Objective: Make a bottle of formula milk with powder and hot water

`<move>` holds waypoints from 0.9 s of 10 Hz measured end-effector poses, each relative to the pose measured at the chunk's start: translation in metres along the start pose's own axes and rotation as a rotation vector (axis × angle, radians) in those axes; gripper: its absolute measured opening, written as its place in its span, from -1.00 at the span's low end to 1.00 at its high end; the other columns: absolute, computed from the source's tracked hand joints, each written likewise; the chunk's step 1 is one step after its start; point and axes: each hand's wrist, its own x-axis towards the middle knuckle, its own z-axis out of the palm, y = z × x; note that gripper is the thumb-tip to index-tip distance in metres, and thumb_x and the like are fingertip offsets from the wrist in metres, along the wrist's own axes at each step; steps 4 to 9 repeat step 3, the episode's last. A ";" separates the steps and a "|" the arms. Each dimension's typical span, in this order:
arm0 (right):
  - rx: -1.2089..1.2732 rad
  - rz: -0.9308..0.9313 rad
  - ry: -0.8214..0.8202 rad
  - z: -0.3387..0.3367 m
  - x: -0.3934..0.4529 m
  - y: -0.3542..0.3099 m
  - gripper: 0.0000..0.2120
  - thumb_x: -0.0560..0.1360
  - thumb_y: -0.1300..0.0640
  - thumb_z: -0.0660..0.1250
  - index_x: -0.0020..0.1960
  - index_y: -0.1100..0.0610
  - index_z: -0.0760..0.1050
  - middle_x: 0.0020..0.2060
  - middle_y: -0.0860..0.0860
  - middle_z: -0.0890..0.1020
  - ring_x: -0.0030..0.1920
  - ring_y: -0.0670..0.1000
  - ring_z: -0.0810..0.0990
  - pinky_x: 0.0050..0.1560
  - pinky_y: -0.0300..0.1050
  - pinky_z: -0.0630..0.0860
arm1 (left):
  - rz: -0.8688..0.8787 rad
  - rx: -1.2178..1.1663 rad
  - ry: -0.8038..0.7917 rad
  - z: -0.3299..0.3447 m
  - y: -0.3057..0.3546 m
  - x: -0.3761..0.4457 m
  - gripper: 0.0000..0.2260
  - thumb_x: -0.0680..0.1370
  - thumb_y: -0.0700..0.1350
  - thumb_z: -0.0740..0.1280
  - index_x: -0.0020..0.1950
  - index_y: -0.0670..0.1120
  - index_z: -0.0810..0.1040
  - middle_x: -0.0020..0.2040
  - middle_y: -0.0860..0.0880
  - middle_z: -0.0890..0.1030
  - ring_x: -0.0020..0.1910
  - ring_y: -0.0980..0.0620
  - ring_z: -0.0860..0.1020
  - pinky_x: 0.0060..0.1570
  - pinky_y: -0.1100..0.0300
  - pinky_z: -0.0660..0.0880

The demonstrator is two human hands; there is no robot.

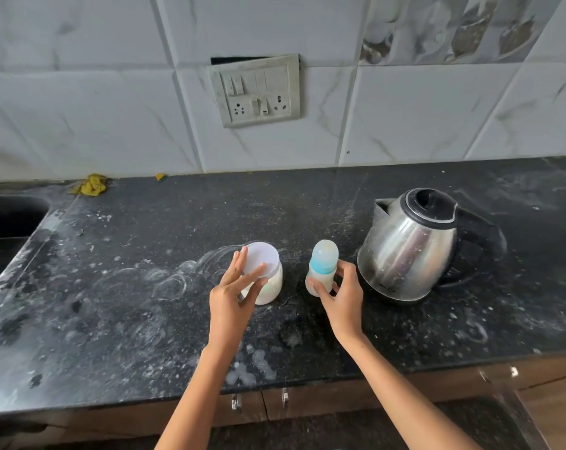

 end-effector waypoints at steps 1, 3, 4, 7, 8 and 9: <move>-0.002 -0.002 -0.008 0.001 0.002 0.000 -0.49 0.37 0.13 0.56 0.22 0.12 0.40 0.16 -0.09 0.52 0.15 -0.09 0.53 0.07 0.09 0.62 | 0.017 0.038 -0.007 -0.001 -0.002 -0.001 -0.68 0.47 -0.21 0.44 0.14 0.13 0.60 0.41 0.01 0.42 0.45 0.08 0.31 0.01 0.29 0.55; -0.084 -0.070 0.008 -0.008 -0.002 -0.002 -0.39 0.38 0.01 0.53 0.33 0.11 0.35 0.23 -0.05 0.52 0.23 -0.03 0.52 0.15 0.04 0.57 | 0.127 0.310 -0.085 -0.008 -0.005 -0.005 -0.62 0.59 0.06 0.18 0.40 0.06 0.42 0.51 -0.06 0.25 0.53 -0.03 0.15 0.47 -0.09 0.18; -0.084 -0.070 0.008 -0.008 -0.002 -0.002 -0.39 0.38 0.01 0.53 0.33 0.11 0.35 0.23 -0.05 0.52 0.23 -0.03 0.52 0.15 0.04 0.57 | 0.127 0.310 -0.085 -0.008 -0.005 -0.005 -0.62 0.59 0.06 0.18 0.40 0.06 0.42 0.51 -0.06 0.25 0.53 -0.03 0.15 0.47 -0.09 0.18; -0.084 -0.070 0.008 -0.008 -0.002 -0.002 -0.39 0.38 0.01 0.53 0.33 0.11 0.35 0.23 -0.05 0.52 0.23 -0.03 0.52 0.15 0.04 0.57 | 0.127 0.310 -0.085 -0.008 -0.005 -0.005 -0.62 0.59 0.06 0.18 0.40 0.06 0.42 0.51 -0.06 0.25 0.53 -0.03 0.15 0.47 -0.09 0.18; -0.084 -0.070 0.008 -0.008 -0.002 -0.002 -0.39 0.38 0.01 0.53 0.33 0.11 0.35 0.23 -0.05 0.52 0.23 -0.03 0.52 0.15 0.04 0.57 | 0.127 0.310 -0.085 -0.008 -0.005 -0.005 -0.62 0.59 0.06 0.18 0.40 0.06 0.42 0.51 -0.06 0.25 0.53 -0.03 0.15 0.47 -0.09 0.18; -0.084 -0.070 0.008 -0.008 -0.002 -0.002 -0.39 0.38 0.01 0.53 0.33 0.11 0.35 0.23 -0.05 0.52 0.23 -0.03 0.52 0.15 0.04 0.57 | 0.127 0.310 -0.085 -0.008 -0.005 -0.005 -0.62 0.59 0.06 0.18 0.40 0.06 0.42 0.51 -0.06 0.25 0.53 -0.03 0.15 0.47 -0.09 0.18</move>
